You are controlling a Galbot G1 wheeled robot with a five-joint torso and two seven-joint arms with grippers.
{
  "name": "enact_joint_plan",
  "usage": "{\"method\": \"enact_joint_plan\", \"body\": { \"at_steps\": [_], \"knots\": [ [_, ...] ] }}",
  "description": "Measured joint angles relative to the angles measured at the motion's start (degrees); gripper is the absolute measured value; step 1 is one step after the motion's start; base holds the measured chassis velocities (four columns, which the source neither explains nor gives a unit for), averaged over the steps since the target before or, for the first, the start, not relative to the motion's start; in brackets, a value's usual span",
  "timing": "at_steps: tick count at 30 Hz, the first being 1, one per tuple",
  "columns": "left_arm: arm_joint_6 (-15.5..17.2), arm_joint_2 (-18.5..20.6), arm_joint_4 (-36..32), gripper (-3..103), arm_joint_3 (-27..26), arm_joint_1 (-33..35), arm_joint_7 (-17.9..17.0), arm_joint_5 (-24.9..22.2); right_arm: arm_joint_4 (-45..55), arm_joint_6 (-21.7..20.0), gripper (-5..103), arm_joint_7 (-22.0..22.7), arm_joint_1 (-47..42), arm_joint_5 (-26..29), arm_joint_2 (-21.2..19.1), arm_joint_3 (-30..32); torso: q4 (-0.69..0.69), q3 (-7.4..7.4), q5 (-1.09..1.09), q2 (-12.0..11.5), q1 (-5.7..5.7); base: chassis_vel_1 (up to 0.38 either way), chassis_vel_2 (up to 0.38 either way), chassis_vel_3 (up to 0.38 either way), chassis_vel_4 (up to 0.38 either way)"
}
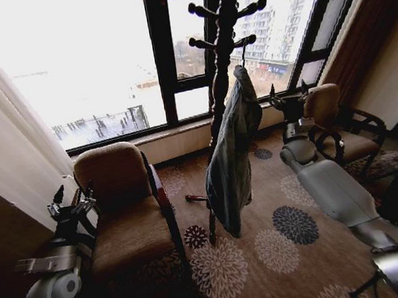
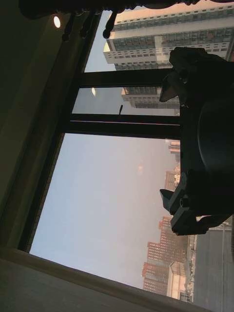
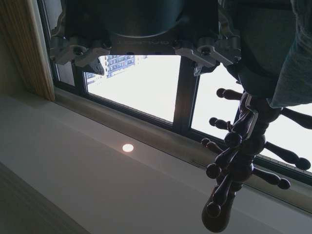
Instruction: Pick up the clothes from the bed and hang them on the clothes hanger.
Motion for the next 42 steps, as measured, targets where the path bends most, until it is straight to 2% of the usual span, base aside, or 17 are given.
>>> {"method": "enact_joint_plan", "body": {
  "at_steps": [3,5,6,10,16,19,20,21,25,26,29,30,35,42],
  "knots": [
    [0.0,0.03,0.0,100,-0.02,0.03,0.0,-0.06,4.74,2.73,100,-4.94,-3.36,2.87,0.03,1.23,0.0,0.0,-0.01,0.0,0.0,0.0,0.0,0.0,0.0],
    [0.0,0.04,-0.01,100,-0.02,0.05,0.0,-0.06,5.54,3.35,100,-5.96,-3.87,3.43,0.15,1.32,0.0,0.0,-0.01,0.0,0.0,0.0,0.0,0.0,0.0],
    [-0.01,0.04,-0.08,100,-0.02,0.08,0.0,-0.07,8.15,5.58,100,-9.2,-5.38,5.08,0.81,1.37,0.0,0.0,-0.01,0.0,-0.01,0.0,0.0,0.0,0.0],
    [0.01,-0.06,-0.68,100,-0.02,0.4,-0.23,-0.07,12.85,9.66,100,-16.41,-6.25,9.31,2.39,-0.16,0.02,0.0,-0.02,0.0,0.0,0.0,0.0,0.0,0.0],
    [0.53,-0.83,-1.76,100,0.39,1.4,-3.09,0.43,13.38,10.4,100,-18.74,-5.98,13.84,3.95,-1.57,0.02,-0.01,-0.02,0.0,0.0,0.0,0.0,0.0,0.0],
    [0.98,-1.31,-2.42,100,0.82,2.0,-4.22,0.92,12.62,10.18,100,-18.5,-6.85,15.82,5.13,-1.77,0.02,0.0,0.01,0.0,0.0,0.0,0.0,0.0,0.0],
    [1.11,-1.82,-3.15,100,1.3,2.5,-4.43,1.5,12.73,8.77,100,-15.68,-8.54,17.15,6.56,-1.81,0.01,-0.01,-0.04,0.0,0.0,0.0,0.0,0.0,0.0],
    [1.12,-2.08,-3.51,100,1.51,2.75,-4.43,1.81,12.81,7.52,100,-13.78,-9.65,17.3,7.47,-1.85,0.01,0.0,0.02,0.0,0.0,0.0,0.0,0.0,0.0],
    [1.12,-2.68,-4.16,100,1.93,3.29,-3.94,2.3,13.08,6.28,100,-11.23,-12.28,15.08,10.02,-1.51,0.01,0.0,-0.02,0.0,0.0,0.0,0.0,0.0,0.0],
    [1.13,-2.77,-4.24,100,2.0,3.42,-3.88,2.33,13.06,6.27,100,-11.11,-12.68,14.3,10.45,-1.44,0.01,0.0,-0.01,0.0,0.0,0.0,0.0,0.0,0.0],
    [1.22,-3.43,-4.84,100,2.34,4.32,-4.06,2.75,13.09,5.66,100,-8.97,-15.43,6.78,14.25,-0.94,0.01,-0.01,-0.02,0.0,-0.01,0.0,0.0,0.0,0.0],
    [1.22,-3.43,-4.84,100,2.34,4.32,-4.06,2.75,13.09,5.66,100,-8.97,-15.43,6.78,14.25,-0.94,0.01,-0.01,-0.02,0.0,-0.01,0.0,0.0,0.0,0.0],
    [1.6,-5.1,-7.23,100,3.42,6.48,-4.99,4.68,17.53,1.81,100,-3.55,-23.14,-0.37,20.97,-1.34,0.02,0.0,-0.01,0.0,0.0,0.0,0.0,0.0,0.0],
    [1.75,-5.93,-9.93,100,3.85,8.89,-5.96,5.73,25.61,-1.81,100,-0.73,-33.52,-6.38,24.49,0.51,0.02,-0.01,-0.01,0.0,-0.01,0.0,0.0,0.0,0.0]
  ]
}}
